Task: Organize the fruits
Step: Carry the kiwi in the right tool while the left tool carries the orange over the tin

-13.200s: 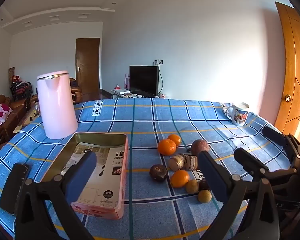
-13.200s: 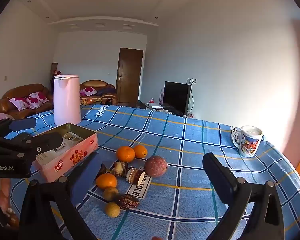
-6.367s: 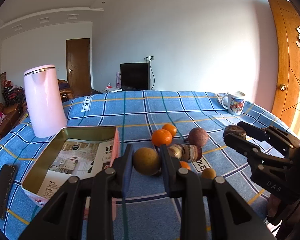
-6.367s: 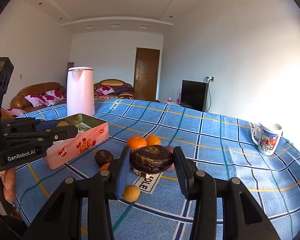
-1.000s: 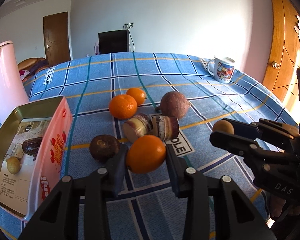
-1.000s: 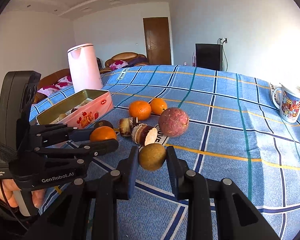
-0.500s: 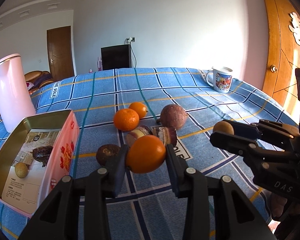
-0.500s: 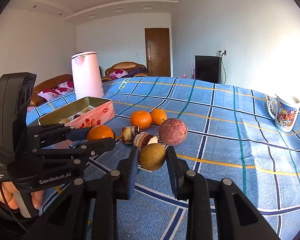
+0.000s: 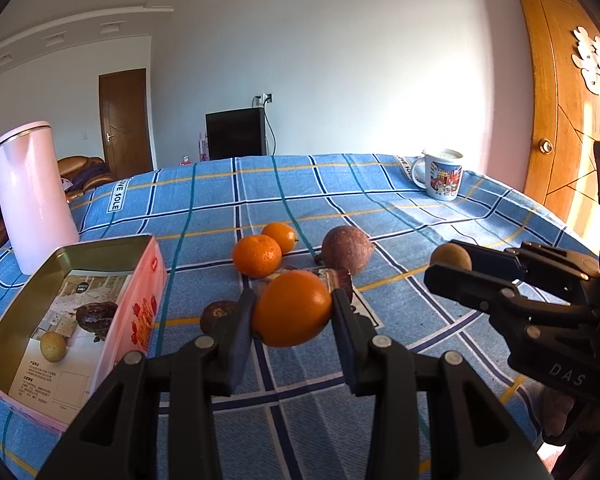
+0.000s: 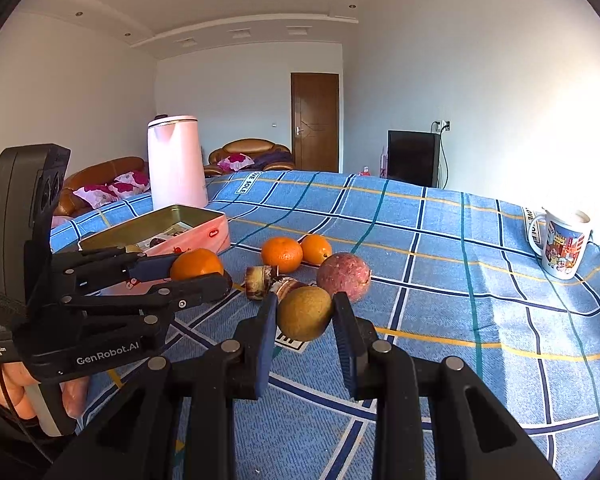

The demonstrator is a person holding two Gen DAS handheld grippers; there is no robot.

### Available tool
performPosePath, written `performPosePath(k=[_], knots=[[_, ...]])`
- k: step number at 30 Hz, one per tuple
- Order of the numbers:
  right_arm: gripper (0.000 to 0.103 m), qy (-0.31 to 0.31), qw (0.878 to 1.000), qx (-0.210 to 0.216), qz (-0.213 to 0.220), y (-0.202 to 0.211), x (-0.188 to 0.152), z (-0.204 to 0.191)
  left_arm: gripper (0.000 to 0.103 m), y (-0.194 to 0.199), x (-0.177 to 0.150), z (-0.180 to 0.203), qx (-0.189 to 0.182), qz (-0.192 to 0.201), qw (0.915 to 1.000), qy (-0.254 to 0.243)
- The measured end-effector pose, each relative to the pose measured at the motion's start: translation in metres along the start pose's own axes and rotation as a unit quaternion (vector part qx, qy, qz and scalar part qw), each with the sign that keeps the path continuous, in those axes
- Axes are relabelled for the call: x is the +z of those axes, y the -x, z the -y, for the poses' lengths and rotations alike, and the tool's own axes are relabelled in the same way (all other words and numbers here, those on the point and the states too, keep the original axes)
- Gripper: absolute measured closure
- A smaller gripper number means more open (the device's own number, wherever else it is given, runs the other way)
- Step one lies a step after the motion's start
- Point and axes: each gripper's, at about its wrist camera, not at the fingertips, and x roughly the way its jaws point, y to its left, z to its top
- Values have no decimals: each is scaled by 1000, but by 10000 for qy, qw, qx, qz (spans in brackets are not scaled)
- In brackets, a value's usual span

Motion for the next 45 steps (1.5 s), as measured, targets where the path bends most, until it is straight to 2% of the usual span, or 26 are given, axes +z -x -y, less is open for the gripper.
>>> performPosePath(k=[14,22,28,36,42,45], knots=[[73,180,9990,-57,415,13,-1,-7,64,15,-2,3,120,454,9989,-80],[73,209,9988,-118,429,12,2,-12,64,19,-1,-14,142,391,9991,128],[73,91,9996,201,192,-6,25,-26,64,33,1,-44,262,443,9980,376],[73,512,9965,657,-108,-46,59,-80,64,49,4,-115,802,472,9920,852],[73,753,9914,997,-394,-83,67,-120,64,50,1,-164,1221,340,9851,1164],[73,851,9889,1092,-547,-99,66,-137,64,49,-3,-181,1279,256,9832,1278]])
